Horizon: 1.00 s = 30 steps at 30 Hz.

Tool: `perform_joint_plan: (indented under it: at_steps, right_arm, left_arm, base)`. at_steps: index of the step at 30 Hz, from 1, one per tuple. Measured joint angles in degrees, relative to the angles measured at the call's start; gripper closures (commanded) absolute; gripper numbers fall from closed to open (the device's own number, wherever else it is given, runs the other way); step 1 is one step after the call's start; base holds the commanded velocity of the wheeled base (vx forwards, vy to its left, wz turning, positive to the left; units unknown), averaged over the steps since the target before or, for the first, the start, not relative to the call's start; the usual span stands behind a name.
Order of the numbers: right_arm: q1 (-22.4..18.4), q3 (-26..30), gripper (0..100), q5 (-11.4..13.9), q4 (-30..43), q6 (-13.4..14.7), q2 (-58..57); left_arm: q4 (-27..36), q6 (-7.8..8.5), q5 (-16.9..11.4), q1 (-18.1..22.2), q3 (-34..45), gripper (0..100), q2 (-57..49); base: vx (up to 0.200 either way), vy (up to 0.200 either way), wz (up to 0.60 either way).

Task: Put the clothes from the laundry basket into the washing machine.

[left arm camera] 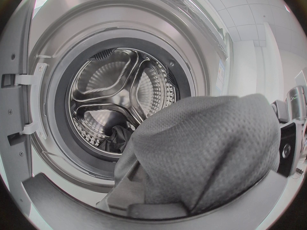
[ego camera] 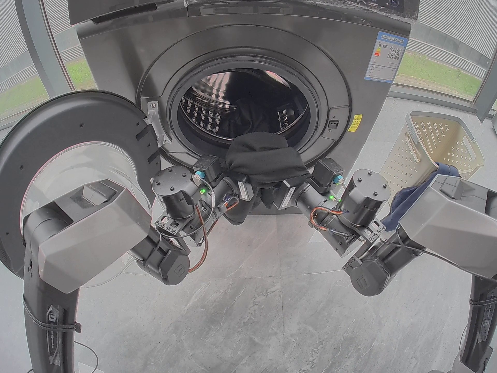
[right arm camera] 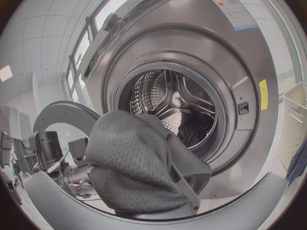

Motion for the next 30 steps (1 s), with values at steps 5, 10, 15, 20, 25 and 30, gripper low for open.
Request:
perform_joint_plan:
  at_steps: [5, 10, 15, 20, 25, 30]
  right_arm:
    - [-0.2, 0.5, 0, -1.2, -0.3, -0.4, 0.5]
    - [0.2, 1.4, 0, -1.3, -0.7, -0.7, 0.5]
    - [0.5, 6.5, 0, 0.0, -0.7, -2.6, -0.3]
    - [1.3, 15.7, 0, 2.5, -0.7, -4.5, -1.9]
    - [2.0, 22.9, 0, 3.7, -1.1, -5.4, -3.6]
    - [1.3, 27.9, 0, 4.2, -1.4, -5.5, -6.0]
  left_arm:
    - [-0.1, -0.02, 0.0, -0.1, 0.9, 100, -0.8]
    - [0.0, -0.07, 0.7, -0.1, 1.2, 100, -1.2]
    - [0.6, -0.16, 2.7, -0.3, 1.6, 100, -1.8]
    - [2.5, -1.43, 3.8, -0.6, 4.0, 100, -3.8]
    - [5.1, -2.71, 4.4, -0.7, 10.8, 100, -8.1]
    - [4.2, -3.11, 4.6, -0.7, 21.2, 100, -13.3]
  base:
    - [0.000, 0.000, 0.00]
    - [0.000, 0.000, 0.00]
    - [0.000, 0.000, 0.00]
    - [0.000, 0.000, 0.00]
    - [0.000, 0.000, 0.00]
    - [0.000, 0.000, 0.00]
